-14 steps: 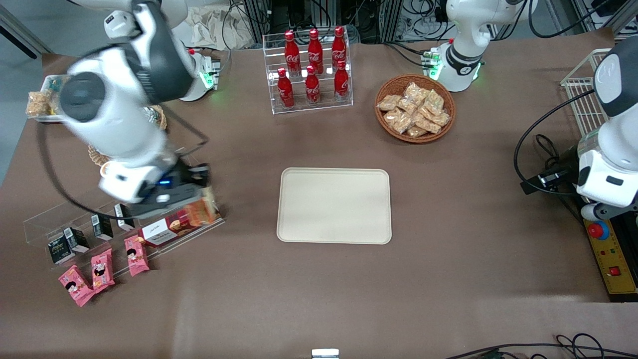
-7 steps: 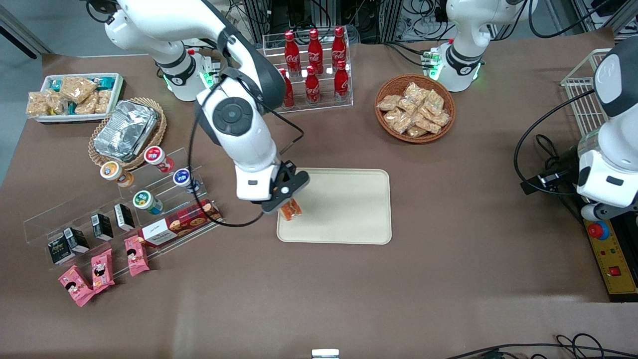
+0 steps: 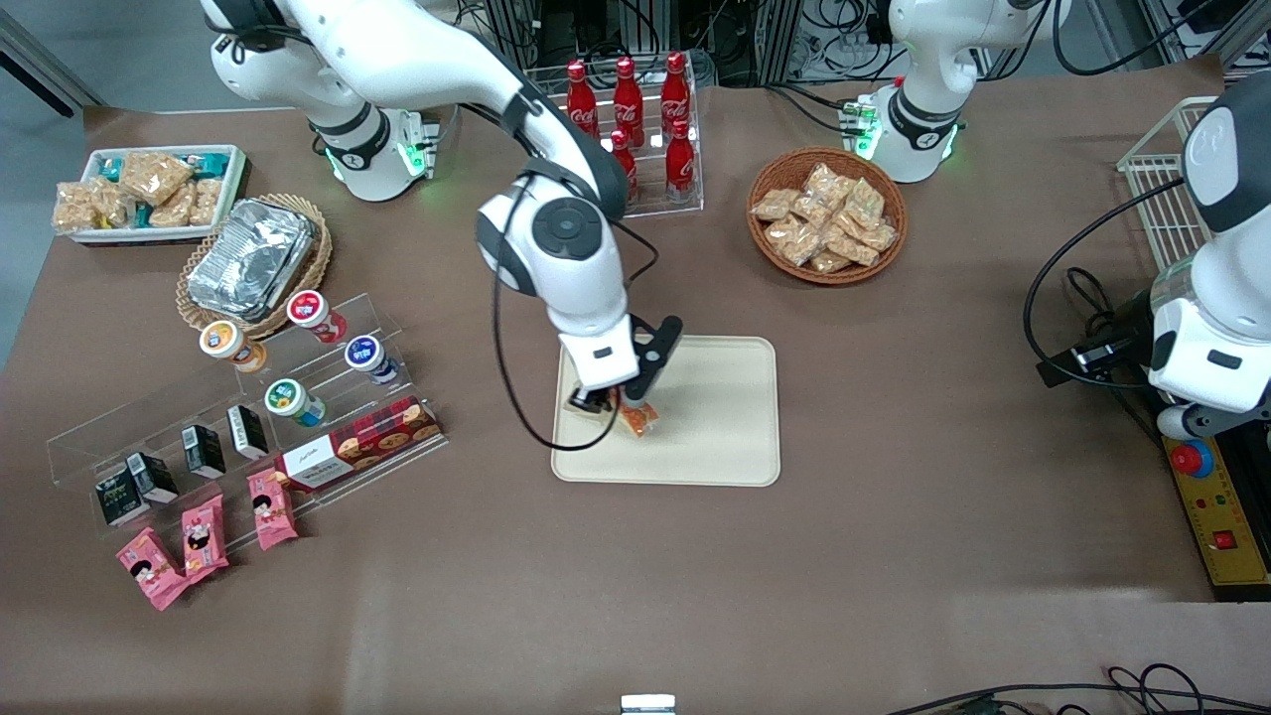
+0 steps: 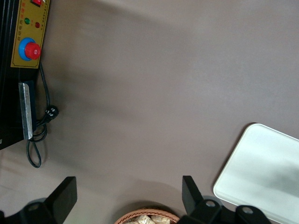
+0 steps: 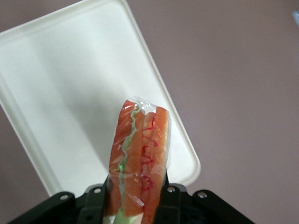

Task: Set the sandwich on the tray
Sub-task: 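Lower the held sandwich onto the cream tray and open the right gripper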

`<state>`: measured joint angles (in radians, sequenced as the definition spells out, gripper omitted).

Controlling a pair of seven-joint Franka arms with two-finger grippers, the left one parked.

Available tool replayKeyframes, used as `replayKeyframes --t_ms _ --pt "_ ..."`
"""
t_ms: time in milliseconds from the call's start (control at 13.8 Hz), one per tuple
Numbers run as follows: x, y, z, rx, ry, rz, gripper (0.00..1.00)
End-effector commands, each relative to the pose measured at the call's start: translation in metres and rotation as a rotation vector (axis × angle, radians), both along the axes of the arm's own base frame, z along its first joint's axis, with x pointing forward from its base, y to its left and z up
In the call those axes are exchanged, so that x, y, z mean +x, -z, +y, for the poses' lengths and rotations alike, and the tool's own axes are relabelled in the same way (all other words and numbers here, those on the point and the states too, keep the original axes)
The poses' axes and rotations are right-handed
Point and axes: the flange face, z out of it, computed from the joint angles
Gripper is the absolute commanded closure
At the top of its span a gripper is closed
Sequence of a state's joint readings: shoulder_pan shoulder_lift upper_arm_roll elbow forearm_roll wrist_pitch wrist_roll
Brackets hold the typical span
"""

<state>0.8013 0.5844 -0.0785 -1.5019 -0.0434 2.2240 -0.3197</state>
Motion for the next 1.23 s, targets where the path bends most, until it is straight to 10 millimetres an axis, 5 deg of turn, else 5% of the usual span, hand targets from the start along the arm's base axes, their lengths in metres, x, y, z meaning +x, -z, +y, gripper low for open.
replayKeyframes --t_ms 0,217,652,797,870,942,1159 --pt "0.002 0.042 0.014 -0.021 -0.056 -0.027 0.63" --pt "0.002 0.068 0.021 -0.066 -0.222 -0.099 0.63" --pt "0.004 0.094 0.029 -0.088 -0.277 -0.147 0.63" --pt "0.003 0.098 0.028 -0.081 -0.256 -0.135 0.36" --pt "0.003 0.095 0.029 -0.064 -0.225 -0.131 0.09" --pt "0.005 0.092 0.026 -0.045 -0.188 -0.122 0.0" --pt "0.02 0.064 0.012 0.09 -0.037 -0.049 0.0"
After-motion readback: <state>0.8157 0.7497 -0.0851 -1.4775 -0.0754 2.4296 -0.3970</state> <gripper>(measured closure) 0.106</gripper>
